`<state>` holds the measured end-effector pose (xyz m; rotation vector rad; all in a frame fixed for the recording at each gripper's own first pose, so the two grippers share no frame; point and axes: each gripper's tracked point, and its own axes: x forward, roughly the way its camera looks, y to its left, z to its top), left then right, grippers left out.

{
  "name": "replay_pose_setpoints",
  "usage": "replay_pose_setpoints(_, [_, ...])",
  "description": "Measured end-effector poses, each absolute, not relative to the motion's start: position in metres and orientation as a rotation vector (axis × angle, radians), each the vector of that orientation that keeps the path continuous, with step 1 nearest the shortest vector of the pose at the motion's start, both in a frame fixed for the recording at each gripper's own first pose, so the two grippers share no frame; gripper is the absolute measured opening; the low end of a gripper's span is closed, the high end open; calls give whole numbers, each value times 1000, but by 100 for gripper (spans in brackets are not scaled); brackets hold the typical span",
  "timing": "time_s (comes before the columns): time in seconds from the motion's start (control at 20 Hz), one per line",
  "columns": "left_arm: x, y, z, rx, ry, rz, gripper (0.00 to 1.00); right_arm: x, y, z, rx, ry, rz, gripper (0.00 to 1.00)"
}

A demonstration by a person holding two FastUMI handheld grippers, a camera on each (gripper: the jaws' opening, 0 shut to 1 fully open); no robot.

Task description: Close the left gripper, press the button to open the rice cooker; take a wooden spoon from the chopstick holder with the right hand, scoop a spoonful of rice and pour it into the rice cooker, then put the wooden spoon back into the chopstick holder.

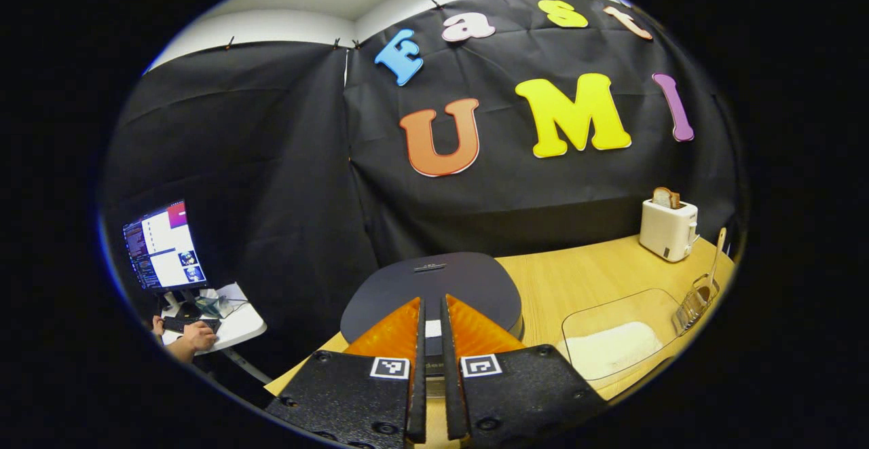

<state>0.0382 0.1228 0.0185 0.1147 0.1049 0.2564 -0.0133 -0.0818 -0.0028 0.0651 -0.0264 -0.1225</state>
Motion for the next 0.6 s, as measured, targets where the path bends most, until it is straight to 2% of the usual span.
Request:
replay_pose_setpoints(0.15, [49,148,7,61,164,299,10,-13,-83,-9,92,-14,-106,96])
replay_pose_setpoints(0.2, [47,157,2,34,181,324,3,-13,-83,-10,95,-13,-103,96])
replay_pose_setpoints(0.6, [65,143,-17,-119,326,191,2,-8,-91,-23,138,9,-91,92])
